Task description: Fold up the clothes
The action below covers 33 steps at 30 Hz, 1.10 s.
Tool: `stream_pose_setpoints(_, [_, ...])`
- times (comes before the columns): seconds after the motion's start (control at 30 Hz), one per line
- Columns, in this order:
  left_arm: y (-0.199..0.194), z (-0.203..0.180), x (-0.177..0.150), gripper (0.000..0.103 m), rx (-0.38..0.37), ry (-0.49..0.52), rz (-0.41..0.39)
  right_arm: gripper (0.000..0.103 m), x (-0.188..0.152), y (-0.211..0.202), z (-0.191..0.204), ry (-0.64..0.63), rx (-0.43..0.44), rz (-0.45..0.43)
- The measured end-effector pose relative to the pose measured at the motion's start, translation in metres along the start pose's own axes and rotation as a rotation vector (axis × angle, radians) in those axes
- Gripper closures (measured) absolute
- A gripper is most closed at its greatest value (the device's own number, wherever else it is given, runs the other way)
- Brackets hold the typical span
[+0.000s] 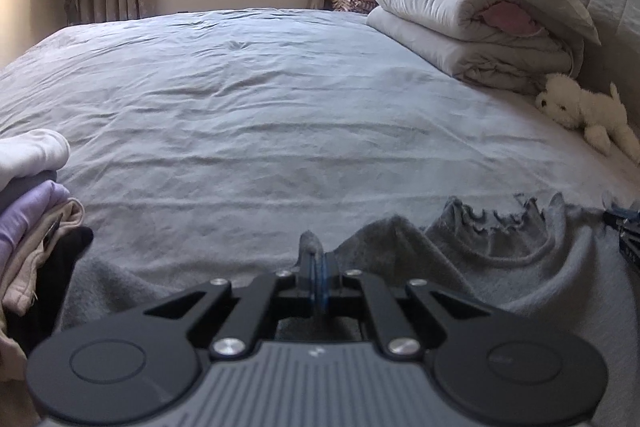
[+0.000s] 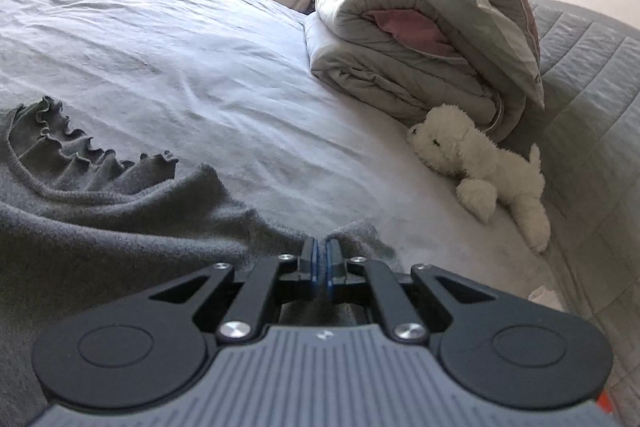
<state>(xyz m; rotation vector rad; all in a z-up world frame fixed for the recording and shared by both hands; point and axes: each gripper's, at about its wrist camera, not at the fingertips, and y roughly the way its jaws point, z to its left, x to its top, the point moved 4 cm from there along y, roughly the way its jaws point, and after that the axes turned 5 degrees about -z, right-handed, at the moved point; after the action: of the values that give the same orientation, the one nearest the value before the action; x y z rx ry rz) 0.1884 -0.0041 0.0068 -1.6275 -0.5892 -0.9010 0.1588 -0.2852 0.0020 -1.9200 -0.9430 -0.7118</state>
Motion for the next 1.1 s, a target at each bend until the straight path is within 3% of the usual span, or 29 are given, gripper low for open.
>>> stream_pose_setpoints(0.3, [-0.004,-0.012,-0.001,0.096,-0.007,0.042,0.007,0.095,-0.016,0.007,-0.002,0.011,0.03,0.019])
stream_pose_setpoints(0.47, [-0.008,-0.013,0.002,0.091,-0.013,0.035,0.0,0.082,-0.027,0.004,-0.006,0.025,0.04,0.009])
stream_pose_setpoints(0.63, [-0.014,-0.017,0.005,0.076,-0.019,0.047,-0.017,0.064,-0.027,0.005,-0.015,0.061,0.053,0.012])
stream_pose_setpoints(0.7, [-0.018,-0.021,0.007,0.064,-0.019,0.065,-0.033,0.063,-0.029,0.005,-0.016,0.067,0.055,0.008])
stream_pose_setpoints(0.77, [-0.022,-0.025,0.009,0.061,-0.013,0.08,-0.052,0.058,-0.031,0.005,-0.017,0.076,0.052,0.005])
stream_pose_setpoints(1.1, [-0.026,-0.037,0.012,0.056,-0.028,0.135,-0.08,0.056,-0.035,0.004,-0.01,0.056,0.01,-0.017])
